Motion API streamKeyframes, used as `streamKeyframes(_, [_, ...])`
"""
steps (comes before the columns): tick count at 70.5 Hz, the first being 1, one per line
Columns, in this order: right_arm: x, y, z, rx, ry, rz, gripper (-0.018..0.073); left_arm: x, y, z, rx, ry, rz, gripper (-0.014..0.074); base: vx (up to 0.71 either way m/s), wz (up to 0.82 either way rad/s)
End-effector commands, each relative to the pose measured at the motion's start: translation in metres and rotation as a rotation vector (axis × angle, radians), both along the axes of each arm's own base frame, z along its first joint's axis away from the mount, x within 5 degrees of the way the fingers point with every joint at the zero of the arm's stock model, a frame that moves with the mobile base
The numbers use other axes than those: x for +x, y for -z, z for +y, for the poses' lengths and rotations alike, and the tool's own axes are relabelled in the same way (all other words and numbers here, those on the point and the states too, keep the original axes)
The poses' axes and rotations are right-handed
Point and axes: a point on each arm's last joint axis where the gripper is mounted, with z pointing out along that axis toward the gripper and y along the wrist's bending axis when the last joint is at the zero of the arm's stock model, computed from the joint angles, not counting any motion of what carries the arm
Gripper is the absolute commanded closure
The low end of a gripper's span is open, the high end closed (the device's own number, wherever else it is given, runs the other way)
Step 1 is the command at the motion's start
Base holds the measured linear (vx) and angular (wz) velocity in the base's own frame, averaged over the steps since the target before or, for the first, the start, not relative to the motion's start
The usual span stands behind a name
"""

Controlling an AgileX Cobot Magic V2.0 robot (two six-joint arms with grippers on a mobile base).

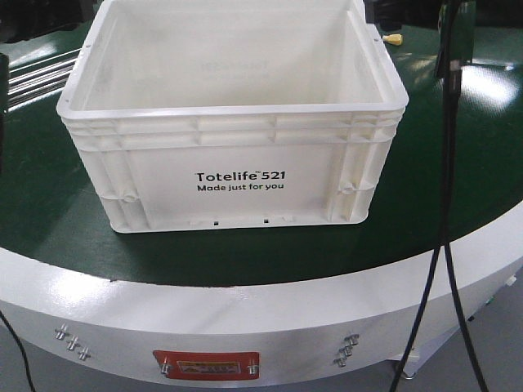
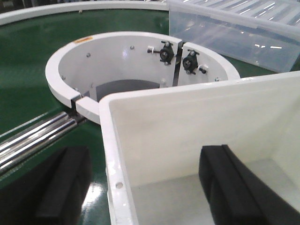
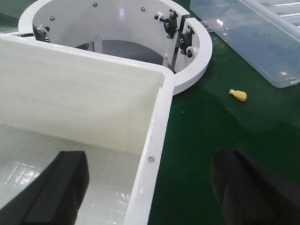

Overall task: Place moving items into box and shelve
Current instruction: 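Move both grippers open above the tote's side rims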

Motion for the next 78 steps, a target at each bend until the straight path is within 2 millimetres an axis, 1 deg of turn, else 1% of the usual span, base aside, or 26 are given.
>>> streamKeyframes(1, [-0.005,-0.038,-0.003,0.040,0.012,-0.090,-0.0011,-0.001,-0.035,0.004,-0.091,-0.031,-0.097,0.0011,0.00,0.00])
streamKeyframes(7, [0.003,-0.047,-0.001,0.047,0.020,-0.046,-0.0011,0.005,-0.043,0.003,-0.106,-0.032,-0.056,0.0011,0.00,0.00])
streamKeyframes(14, [0.013,-0.051,0.003,0.053,0.022,0.022,-0.0011,0.017,-0.046,0.003,-0.096,-0.031,0.003,0.0013,0.00,0.00])
streamKeyframes(26, [0.031,-0.049,0.013,0.092,-0.002,0.091,-0.0011,0.036,-0.038,-0.001,-0.073,-0.023,0.108,0.0013,0.00,0.00])
streamKeyframes(28, [0.033,-0.048,0.015,0.105,-0.007,0.098,-0.0011,0.039,-0.035,-0.002,-0.071,-0.023,0.121,0.0013,0.00,0.00])
streamKeyframes(37, [0.044,-0.031,0.018,0.095,-0.005,0.152,-0.0008,0.044,-0.027,-0.003,-0.066,-0.024,0.150,0.0013,0.00,0.00])
streamKeyframes(46, [0.054,-0.012,0.018,0.044,0.015,0.219,-0.0008,0.044,-0.025,-0.003,-0.059,-0.024,0.157,0.0013,0.00,0.00])
streamKeyframes(61, [0.062,0.005,0.019,0.038,0.056,0.291,-0.0008,0.044,-0.024,0.000,-0.012,-0.031,0.167,0.0013,0.00,0.00])
streamKeyframes(78, [0.070,0.023,0.019,0.014,0.086,0.357,-0.0008,0.044,-0.023,-0.001,-0.013,-0.031,0.172,0.0013,0.00,0.00])
